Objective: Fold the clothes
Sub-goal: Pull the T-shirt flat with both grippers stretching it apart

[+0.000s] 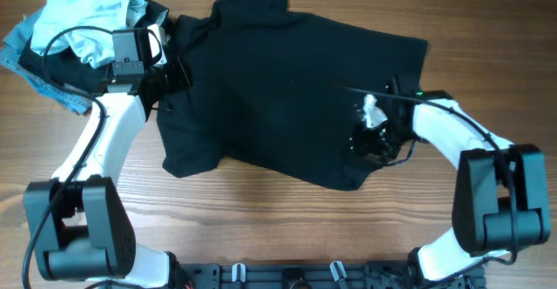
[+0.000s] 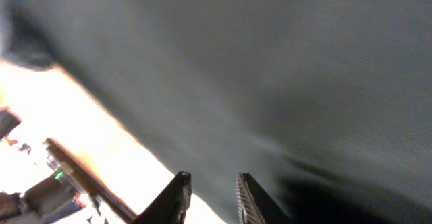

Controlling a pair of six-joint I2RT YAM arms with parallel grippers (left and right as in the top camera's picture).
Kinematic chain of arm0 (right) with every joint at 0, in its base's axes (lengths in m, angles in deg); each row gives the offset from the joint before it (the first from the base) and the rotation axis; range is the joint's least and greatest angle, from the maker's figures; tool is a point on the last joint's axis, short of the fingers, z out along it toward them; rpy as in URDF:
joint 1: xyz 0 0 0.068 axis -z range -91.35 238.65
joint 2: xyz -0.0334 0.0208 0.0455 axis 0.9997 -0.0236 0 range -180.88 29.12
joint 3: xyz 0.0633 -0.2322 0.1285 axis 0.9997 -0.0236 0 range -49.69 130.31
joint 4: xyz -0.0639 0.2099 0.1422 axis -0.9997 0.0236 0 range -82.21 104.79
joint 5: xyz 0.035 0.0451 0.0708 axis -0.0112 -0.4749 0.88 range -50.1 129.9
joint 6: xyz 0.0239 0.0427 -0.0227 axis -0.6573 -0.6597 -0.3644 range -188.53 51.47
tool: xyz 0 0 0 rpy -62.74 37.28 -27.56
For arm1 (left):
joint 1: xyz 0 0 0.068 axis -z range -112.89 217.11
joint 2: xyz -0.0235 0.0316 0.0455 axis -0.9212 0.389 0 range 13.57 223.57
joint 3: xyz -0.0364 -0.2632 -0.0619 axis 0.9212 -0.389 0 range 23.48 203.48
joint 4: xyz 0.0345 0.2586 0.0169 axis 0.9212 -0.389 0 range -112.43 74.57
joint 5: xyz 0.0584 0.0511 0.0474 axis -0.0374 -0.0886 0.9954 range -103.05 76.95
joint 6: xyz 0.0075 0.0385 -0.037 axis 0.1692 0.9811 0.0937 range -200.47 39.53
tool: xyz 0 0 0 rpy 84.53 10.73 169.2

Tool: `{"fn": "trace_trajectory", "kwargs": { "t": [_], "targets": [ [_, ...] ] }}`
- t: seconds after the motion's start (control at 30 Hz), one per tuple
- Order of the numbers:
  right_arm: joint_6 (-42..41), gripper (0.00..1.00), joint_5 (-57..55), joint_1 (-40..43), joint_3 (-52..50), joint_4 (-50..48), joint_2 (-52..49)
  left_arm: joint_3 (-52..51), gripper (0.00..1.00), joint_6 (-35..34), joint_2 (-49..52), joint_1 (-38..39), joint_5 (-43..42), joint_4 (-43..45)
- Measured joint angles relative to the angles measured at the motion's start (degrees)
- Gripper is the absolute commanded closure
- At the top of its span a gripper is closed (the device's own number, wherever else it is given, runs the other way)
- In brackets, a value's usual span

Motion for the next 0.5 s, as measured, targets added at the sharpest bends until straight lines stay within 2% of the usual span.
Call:
{"fn": "trace_trajectory", "kwargs": {
  "t": [0.03, 0.07, 0.13, 0.17, 0.2, 0.27, 0.33, 0.4, 0.43, 0.47, 0.5],
  "targets": [
    [-0.04, 0.8, 2.43, -1.2, -0.09, -2.12, 0.02, 0.02, 0.58, 0.02, -0.11, 0.0, -0.02, -1.77],
    [-1.81, 0.81, 2.23, -1.7, -0.09, -2.51, 0.02, 0.0, 0.59, 0.02, -0.09, 0.0, -0.02, -2.82],
    [-9.6, 0.82, -4.72, -2.32, -0.09, 0.74, 0.02, 0.0, 0.58, 0.02, -0.09, 0.0, -0.02, -4.61],
    [-13.64, 0.92, -9.88, -2.34, -0.17, 4.79, 0.02, 0.0, 0.58, 0.02, -0.09, 0.0, -0.02, -5.07],
    [-17.09, 0.96, -14.53, -2.34, -0.22, 8.09, 0.02, 0.0, 0.58, 0.02, -0.09, 0.0, -0.02, -5.44],
    [-24.92, 0.96, -24.2, -1.29, -0.17, 16.17, 0.02, 0.0, 0.58, 0.04, -0.09, 0.0, -0.02, -6.4],
    [-30.36, 0.91, -31.12, 2.73, -0.31, 18.36, 0.04, 0.0, 0.57, 0.46, -0.09, 0.0, -0.02, -7.56],
    [-32.59, 0.78, -34.07, 7.78, -0.31, 18.18, 1.07, 0.0, 0.56, 1.62, -0.09, 0.0, -0.04, -8.98],
    [-32.13, 0.56, -34.47, 11.41, -0.31, 16.98, 2.89, 0.0, 0.55, 1.84, -0.09, 0.0, -0.02, -9.88],
    [-28.81, 0.38, -33.18, 14.21, -0.28, 14.75, 4.61, 0.0, 0.54, 2.16, -0.09, 0.0, -0.02, -10.99],
    [-24.5, 0.31, -29.9, 16.09, -0.22, 13.11, 5.84, 0.0, 0.54, 2.23, -0.11, 0.0, -0.02, -11.82]
  ]
}}
